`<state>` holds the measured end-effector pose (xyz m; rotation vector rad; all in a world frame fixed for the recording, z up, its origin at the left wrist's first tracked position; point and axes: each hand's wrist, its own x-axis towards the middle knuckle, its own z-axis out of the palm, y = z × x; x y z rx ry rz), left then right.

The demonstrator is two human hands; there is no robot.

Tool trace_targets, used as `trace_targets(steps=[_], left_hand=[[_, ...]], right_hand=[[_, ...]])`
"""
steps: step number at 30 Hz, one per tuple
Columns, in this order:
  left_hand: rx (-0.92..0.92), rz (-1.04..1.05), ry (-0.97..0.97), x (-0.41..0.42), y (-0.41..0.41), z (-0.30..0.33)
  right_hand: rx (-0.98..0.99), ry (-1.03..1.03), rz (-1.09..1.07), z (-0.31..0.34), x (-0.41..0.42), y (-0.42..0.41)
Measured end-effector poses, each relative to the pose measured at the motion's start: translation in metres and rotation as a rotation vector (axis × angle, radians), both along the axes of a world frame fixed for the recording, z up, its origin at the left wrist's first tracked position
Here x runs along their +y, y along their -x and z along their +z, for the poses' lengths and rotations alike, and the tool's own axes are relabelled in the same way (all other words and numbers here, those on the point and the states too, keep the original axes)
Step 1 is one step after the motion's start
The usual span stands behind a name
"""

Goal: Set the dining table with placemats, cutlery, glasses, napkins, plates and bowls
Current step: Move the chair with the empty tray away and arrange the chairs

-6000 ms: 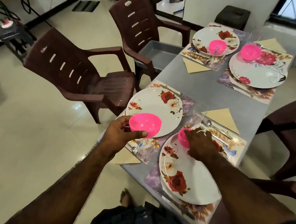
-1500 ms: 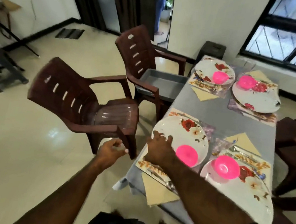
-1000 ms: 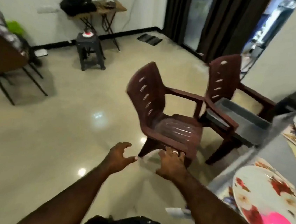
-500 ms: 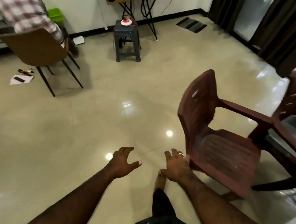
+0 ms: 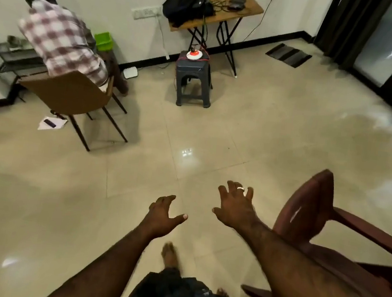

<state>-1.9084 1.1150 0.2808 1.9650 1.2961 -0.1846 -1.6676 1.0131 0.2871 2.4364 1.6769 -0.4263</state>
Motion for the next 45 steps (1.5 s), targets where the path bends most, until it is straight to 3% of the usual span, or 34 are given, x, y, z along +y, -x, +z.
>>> trace_targets(steps=[6,12,16,22,28,35,42,45], left_hand=[[-0.031,-0.229,-0.027,0.129,-0.132,-0.015],[-0.054,-0.57,-0.037,0.213,-0.288,0.0],[-0.107,-0.784,-0.04,0.228,-0.401,0.012],[-0.124,-1.058,-0.041,0.2,-0.555,0.004],[-0.163,-1.384,0.011,0.13,-0.641,0.005],[-0.23,-1.873,0.027,0.037,-0.715,0.004],[-0.315,-2.339,0.146,-0.02,-0.711,0.015],[-0.296,-2.475,0.159,-0.019,-0.693,0.018]], right_hand=[[-0.109,0.026,-0.216,-0.008,0.085,-0.114],[-0.193,-0.002,-0.527,-0.001,0.105,-0.212],[-0.223,-0.261,-0.81,0.004,0.085,-0.271],[-0.17,-0.247,-1.199,0.003,0.031,-0.346],[-0.195,-0.154,-1.512,-0.003,-0.038,-0.336],[-0.153,-0.113,-2.058,0.001,-0.078,-0.254],[-0.201,0.026,-2.547,0.021,-0.02,-0.157],[-0.084,0.006,-2.667,0.015,0.013,-0.127]])
